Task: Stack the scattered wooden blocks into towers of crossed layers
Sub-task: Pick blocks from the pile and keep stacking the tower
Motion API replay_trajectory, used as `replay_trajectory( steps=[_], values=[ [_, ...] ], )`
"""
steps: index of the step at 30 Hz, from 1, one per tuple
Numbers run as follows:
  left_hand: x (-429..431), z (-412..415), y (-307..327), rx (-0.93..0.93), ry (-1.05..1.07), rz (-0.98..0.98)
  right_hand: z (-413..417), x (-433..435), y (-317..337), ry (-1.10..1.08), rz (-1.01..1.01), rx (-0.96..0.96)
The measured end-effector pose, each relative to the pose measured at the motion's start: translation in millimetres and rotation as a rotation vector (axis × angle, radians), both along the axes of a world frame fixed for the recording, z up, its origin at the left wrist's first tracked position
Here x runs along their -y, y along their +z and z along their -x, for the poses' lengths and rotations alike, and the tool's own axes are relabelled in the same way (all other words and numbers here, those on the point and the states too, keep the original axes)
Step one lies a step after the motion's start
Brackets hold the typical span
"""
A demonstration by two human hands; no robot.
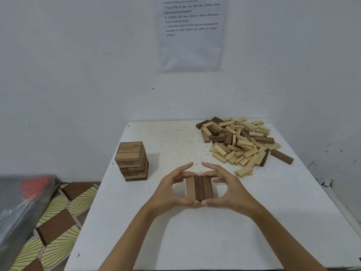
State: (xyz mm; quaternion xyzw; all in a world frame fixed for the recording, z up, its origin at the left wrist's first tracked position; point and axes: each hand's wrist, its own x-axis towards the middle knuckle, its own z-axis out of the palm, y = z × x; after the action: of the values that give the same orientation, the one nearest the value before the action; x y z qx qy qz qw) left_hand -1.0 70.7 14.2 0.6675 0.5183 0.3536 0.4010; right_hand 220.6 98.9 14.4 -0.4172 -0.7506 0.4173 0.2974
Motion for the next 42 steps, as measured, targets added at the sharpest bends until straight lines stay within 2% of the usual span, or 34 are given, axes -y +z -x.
replay_trajectory(
  steps=[11, 18, 32, 42],
  values=[
    [7.9, 32.2, 88.6, -0.085, -0.005, -0.190, 30.8, 1.6, 76.1, 0.038, -0.168, -0.095],
    [4.4, 73.2, 109.1, -0.097, 0.045, -0.182, 74.7, -10.1, 91.7, 0.074, -0.192, -0.131],
    [-21.7, 168.2, 104.6, -0.148, 0.143, -0.133, 175.9, -53.7, 77.8, 0.112, -0.130, -0.148],
    [-41.5, 193.0, 83.9, -0.136, 0.134, -0.049, 201.6, -74.5, 56.0, 0.096, -0.079, -0.093]
  ],
)
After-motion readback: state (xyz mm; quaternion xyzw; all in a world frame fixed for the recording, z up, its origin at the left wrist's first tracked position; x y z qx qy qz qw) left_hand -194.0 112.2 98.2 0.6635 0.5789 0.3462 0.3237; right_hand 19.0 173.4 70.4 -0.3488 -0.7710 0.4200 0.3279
